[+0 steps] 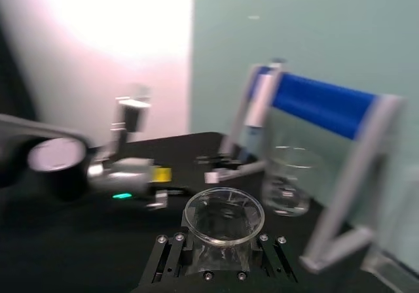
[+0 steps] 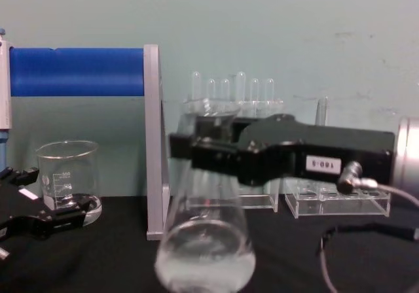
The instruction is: Grasp the erlenmeyer flask with one hand, shake it three times, then place it back.
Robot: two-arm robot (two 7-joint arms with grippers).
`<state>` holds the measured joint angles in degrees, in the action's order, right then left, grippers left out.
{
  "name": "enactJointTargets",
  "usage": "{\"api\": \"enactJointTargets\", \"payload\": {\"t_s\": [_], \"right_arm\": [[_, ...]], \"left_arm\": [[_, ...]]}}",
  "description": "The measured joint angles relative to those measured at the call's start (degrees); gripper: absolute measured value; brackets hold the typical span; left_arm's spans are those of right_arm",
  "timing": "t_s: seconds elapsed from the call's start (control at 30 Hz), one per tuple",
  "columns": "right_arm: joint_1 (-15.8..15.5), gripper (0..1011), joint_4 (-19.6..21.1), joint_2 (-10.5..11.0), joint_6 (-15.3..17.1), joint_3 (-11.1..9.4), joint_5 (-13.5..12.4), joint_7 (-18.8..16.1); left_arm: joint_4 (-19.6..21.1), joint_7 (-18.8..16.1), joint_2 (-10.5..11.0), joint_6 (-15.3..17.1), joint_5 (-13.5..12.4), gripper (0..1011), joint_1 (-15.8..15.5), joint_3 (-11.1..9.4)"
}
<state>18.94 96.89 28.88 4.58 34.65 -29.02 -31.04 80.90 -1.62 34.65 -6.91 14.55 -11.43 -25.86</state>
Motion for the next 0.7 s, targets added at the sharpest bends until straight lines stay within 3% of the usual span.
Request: {"api": "enactJointTargets", "payload": {"t_s": [0.13, 0.7], "right_arm": [[-0.6, 450, -1.5, -2.3, 0.1, -2.3, 2.0, 6.3], [-2.3, 450, -6.0, -9.4, 2.0, -9.4, 7.1, 22.4]], "left_arm": [[0.0, 0.0, 0.0, 0.0, 0.0, 1001, 0.0, 0.0], [0.0, 0.0, 0.0, 0.0, 0.0, 1001, 0.0, 0.0]]}}
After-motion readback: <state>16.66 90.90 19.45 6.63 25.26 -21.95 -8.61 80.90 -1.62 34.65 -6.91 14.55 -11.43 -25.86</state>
